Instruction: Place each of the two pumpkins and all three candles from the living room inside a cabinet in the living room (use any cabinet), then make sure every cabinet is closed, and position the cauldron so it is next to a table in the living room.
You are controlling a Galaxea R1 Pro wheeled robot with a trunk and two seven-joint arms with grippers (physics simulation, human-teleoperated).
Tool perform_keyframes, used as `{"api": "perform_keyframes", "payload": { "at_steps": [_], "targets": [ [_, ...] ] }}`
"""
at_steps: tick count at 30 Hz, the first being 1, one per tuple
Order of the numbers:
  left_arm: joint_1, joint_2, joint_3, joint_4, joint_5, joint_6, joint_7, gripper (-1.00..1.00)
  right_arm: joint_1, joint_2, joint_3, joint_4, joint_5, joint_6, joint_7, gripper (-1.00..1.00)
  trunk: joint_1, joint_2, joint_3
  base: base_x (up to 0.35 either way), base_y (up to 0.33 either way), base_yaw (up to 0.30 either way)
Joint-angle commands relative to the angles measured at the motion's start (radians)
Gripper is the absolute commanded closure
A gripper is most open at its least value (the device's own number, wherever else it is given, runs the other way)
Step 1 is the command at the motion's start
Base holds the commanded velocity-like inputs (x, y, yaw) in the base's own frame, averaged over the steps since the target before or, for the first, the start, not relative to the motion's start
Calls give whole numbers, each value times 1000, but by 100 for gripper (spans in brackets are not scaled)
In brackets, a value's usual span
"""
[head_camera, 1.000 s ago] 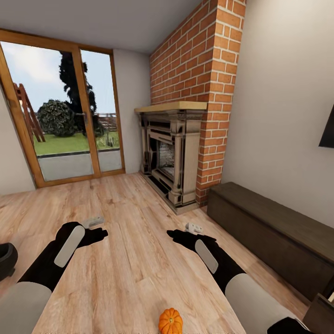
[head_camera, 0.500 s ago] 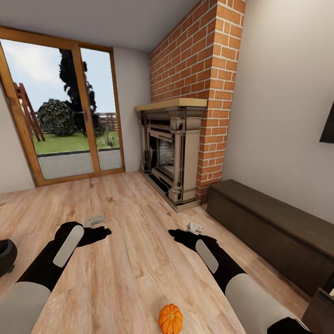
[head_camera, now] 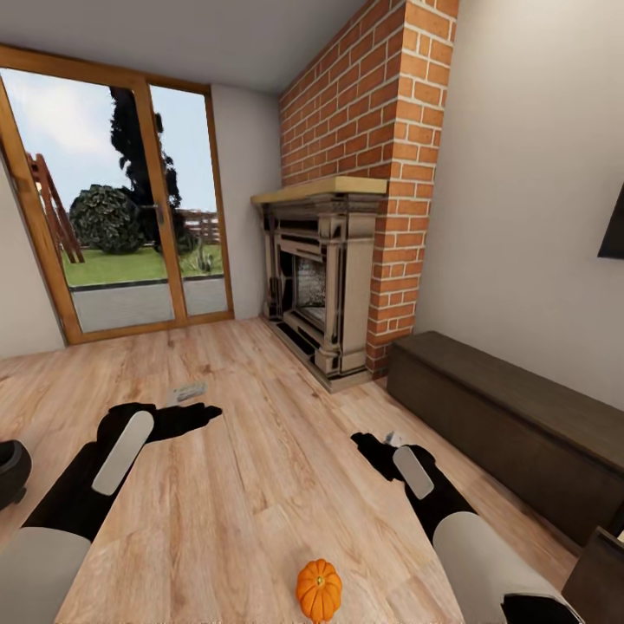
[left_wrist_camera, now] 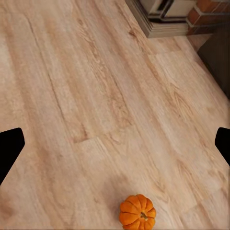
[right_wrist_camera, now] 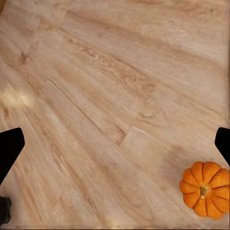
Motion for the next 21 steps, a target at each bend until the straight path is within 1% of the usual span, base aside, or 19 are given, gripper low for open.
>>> {"api": "perform_keyframes", "payload": {
  "at_steps": [1, 2, 5, 7, 8, 10, 11, 12, 14, 16, 19, 21],
  "targets": [
    [-1, 1, -2, -3, 10, 1, 7, -100, -1, -1, -1, -1, -9, 21, -8, -100, 4, -8, -4, 0, 0, 0],
    [0, 1, -3, -6, 10, 1, 2, -100, -2, -4, 3, -1, -12, 64, -6, -100, 8, -15, -8, 0, 0, 0],
    [0, 1, -5, -9, 10, 1, -2, -100, -3, -12, 6, -1, -16, 122, 19, -100, 19, -36, -17, 0, 0, 0],
    [0, 2, -4, -10, 10, 1, -4, -100, -3, -17, 7, 0, -16, 146, 66, -100, 27, -50, -23, 0, 0, 0],
    [0, 2, -4, -11, 10, 2, -11, -100, -3, -25, 7, 2, -15, 163, 114, -100, 31, -57, -26, 0, 0, 0],
    [0, 3, -3, -11, 10, 2, -24, -100, -4, -36, 5, 4, -15, 173, 151, -100, 38, -71, -33, 0, 0, 0],
    [0, 3, -3, -10, 10, 2, -42, -100, -3, -48, 4, 5, -16, 179, 177, -100, 42, -78, -36, 0, 0, 0],
    [0, 3, -2, -9, 9, 2, -52, -100, -3, -55, 3, 6, -16, 182, 186, -100, 46, -85, -39, 0, 0, 0],
    [0, 4, -2, -6, 9, 3, -69, -100, -3, -66, 3, 8, -17, 186, 200, -100, 54, -99, -45, 0, 0, 0],
    [0, 4, -2, -3, 6, 3, -88, -100, -2, -84, 2, 10, -18, 188, 214, -100, 61, -113, -51, 0, 0, 0],
    [0, 4, -2, -2, 7, 3, -96, -100, -1, -96, 1, 11, -18, 186, 220, -100, 73, -134, -61, 0, 0, 0],
    [0, 4, -2, -2, 7, 3, -97, -100, -1, -98, 1, 11, -18, 185, 220, -100, 80, -148, -67, 0, 0, 0]
  ]
}}
